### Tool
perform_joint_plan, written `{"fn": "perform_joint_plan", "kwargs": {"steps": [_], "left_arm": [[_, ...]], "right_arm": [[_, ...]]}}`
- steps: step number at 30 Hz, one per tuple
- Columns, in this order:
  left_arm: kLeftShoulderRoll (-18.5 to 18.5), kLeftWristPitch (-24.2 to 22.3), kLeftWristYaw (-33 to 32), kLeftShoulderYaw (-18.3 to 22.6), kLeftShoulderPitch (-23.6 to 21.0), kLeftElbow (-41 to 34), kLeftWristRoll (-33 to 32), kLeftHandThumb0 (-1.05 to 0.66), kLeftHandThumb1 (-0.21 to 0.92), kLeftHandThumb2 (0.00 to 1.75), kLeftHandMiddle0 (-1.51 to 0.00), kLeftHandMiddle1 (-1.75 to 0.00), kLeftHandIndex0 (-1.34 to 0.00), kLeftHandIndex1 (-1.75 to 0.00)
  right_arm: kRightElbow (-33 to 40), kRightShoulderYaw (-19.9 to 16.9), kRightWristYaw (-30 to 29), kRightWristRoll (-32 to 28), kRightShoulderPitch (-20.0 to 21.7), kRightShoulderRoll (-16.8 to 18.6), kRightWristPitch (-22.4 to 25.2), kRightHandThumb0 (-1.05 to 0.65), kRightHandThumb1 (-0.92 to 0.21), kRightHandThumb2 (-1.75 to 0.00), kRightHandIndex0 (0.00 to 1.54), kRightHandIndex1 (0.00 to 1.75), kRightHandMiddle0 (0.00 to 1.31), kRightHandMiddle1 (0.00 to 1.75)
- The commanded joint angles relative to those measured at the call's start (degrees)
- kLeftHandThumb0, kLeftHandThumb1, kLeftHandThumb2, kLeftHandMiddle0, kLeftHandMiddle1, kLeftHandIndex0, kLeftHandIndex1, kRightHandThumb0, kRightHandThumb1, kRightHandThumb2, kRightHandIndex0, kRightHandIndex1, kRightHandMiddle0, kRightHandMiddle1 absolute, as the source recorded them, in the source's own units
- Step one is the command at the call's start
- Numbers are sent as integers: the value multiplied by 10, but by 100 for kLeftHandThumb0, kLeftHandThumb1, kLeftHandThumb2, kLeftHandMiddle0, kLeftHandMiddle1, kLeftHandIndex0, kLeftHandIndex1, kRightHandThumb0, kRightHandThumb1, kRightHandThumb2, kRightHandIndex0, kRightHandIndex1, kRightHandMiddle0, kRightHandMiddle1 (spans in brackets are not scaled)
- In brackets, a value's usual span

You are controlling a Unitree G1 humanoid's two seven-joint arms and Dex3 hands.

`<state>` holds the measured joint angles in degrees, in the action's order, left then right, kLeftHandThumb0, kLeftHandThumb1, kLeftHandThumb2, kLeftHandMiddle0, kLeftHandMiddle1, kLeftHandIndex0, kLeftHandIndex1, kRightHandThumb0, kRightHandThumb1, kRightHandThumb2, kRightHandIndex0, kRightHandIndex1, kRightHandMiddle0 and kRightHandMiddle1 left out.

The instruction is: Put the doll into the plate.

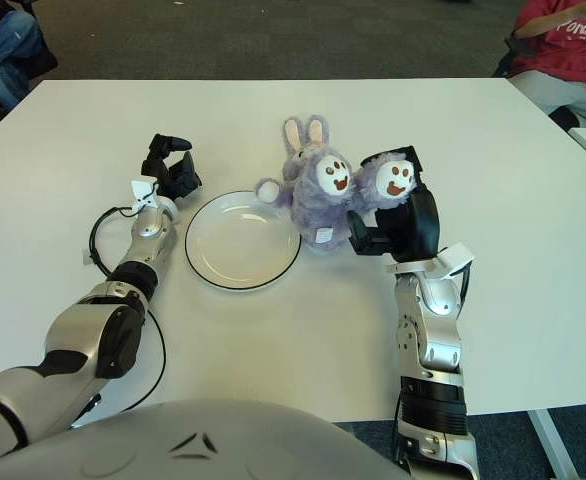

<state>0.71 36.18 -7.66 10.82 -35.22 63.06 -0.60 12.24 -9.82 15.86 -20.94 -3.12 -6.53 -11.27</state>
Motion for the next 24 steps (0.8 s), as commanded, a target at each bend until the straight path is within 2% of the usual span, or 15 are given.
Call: {"fn": "perform_joint_plan", "kwargs": {"steps": [1, 4, 7, 11, 24], "left_arm": [[4, -6, 8, 8, 65, 33, -13, -40, 58, 98, -99, -175, -41, -175], [4, -6, 8, 8, 64, 33, -13, -40, 58, 98, -99, -175, -41, -175], [4, -3, 8, 8, 65, 33, -12, -40, 58, 98, -99, -175, -41, -175], [4, 1, 7, 7, 65, 33, -10, -40, 58, 98, -100, -175, -41, -175], [3, 1, 3, 4, 66, 32, -4, -40, 57, 100, -102, -175, -41, -175]], "right_arm": [[11, -6, -7, -21, 12, 13, -2, 36, -40, -111, 51, 166, 20, 175], [9, -6, -7, -31, 16, 25, -10, 42, -38, -116, 58, 166, 26, 175], [8, -6, -7, -36, 18, 32, -12, 14, -33, -123, 66, 159, 35, 175], [7, -8, -11, -37, 21, 40, -12, 3, -29, -129, 70, 158, 40, 175], [12, -11, -27, -54, 26, 54, 8, 0, -23, -134, 73, 150, 51, 175]]}}
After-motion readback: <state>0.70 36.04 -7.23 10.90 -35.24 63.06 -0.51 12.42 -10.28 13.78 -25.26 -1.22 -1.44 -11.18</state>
